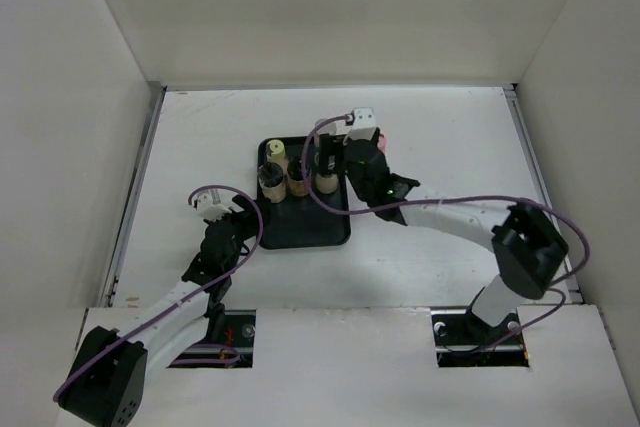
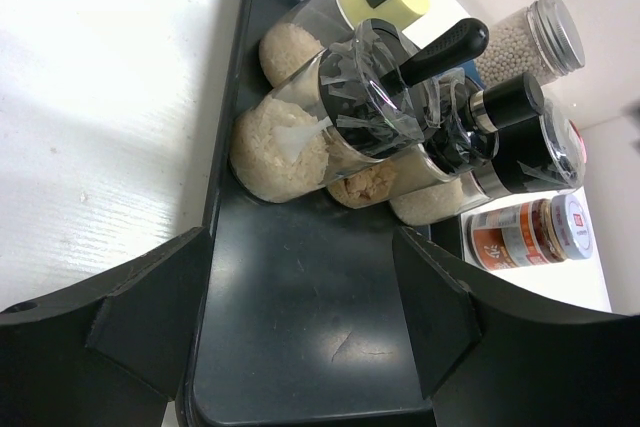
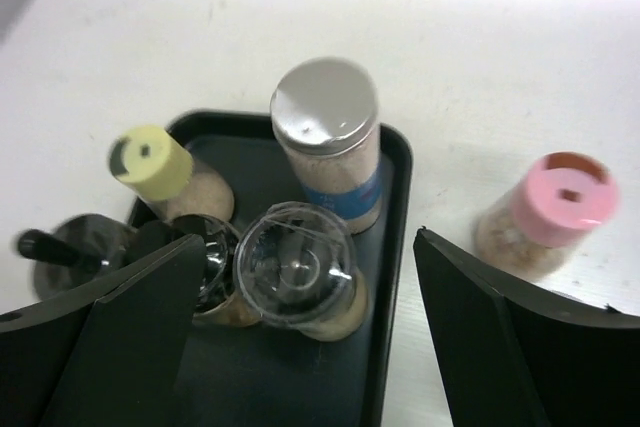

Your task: Organize the condiment bottles

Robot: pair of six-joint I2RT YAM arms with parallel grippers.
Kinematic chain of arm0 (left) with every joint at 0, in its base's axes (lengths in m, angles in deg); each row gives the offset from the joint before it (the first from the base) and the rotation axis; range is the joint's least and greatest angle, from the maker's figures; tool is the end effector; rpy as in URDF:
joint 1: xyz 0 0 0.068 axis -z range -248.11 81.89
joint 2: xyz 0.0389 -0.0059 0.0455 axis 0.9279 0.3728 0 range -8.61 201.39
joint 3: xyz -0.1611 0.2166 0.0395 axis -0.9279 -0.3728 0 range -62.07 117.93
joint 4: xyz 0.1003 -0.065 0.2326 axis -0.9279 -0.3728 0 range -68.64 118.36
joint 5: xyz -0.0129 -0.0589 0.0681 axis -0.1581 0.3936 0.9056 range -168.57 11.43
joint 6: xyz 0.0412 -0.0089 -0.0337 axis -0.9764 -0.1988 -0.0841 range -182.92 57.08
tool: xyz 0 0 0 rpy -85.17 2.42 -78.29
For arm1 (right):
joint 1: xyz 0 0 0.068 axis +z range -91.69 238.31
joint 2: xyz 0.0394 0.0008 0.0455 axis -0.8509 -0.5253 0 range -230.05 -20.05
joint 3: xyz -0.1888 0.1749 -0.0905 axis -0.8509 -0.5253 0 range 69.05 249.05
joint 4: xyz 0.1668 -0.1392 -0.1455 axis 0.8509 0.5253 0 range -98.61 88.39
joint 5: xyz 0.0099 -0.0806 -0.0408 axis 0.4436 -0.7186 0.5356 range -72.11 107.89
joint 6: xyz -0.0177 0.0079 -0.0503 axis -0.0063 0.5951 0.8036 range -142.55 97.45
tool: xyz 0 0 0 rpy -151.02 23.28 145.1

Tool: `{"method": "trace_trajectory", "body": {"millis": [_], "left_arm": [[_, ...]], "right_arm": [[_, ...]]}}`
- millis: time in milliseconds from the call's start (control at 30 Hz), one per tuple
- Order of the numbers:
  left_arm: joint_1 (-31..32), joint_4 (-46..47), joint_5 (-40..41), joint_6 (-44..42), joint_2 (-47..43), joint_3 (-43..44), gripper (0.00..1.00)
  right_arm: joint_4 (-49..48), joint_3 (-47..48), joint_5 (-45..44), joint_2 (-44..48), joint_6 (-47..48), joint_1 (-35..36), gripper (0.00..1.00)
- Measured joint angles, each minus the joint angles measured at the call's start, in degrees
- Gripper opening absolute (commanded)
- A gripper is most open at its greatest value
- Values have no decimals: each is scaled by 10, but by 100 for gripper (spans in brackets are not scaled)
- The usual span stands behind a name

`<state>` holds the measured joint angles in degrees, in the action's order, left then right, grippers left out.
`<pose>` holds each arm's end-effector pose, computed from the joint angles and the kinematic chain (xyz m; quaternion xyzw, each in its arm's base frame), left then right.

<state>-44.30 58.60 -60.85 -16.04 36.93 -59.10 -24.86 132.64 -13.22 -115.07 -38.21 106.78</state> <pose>0.1522 -0.0553 0.1573 -0.2484 0.7348 -0.2606 0.5748 0.2685 0.2756 0.2726 -0.0598 0.7801 0.1301 0.6091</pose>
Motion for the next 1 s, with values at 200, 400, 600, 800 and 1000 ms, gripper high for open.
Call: {"method": "trace_trajectory", "body": {"millis": [200,400,600,800,1000], "left_arm": [[0,0,0,0,0,0,72],[0,0,0,0,0,0,72],[0,0,0,0,0,0,72],[0,0,0,0,0,0,72],[0,0,0,0,-1,0,72]], "right_arm": [[-8,-92,-15,133,-16,-29,90],[35,-142,-22,121,-37,-77,97],[42,-147,-6,53,-57,-96,87],[36,-146,8,9,-68,-113,67],[22,-155,8,13,-66,-116,57]]}}
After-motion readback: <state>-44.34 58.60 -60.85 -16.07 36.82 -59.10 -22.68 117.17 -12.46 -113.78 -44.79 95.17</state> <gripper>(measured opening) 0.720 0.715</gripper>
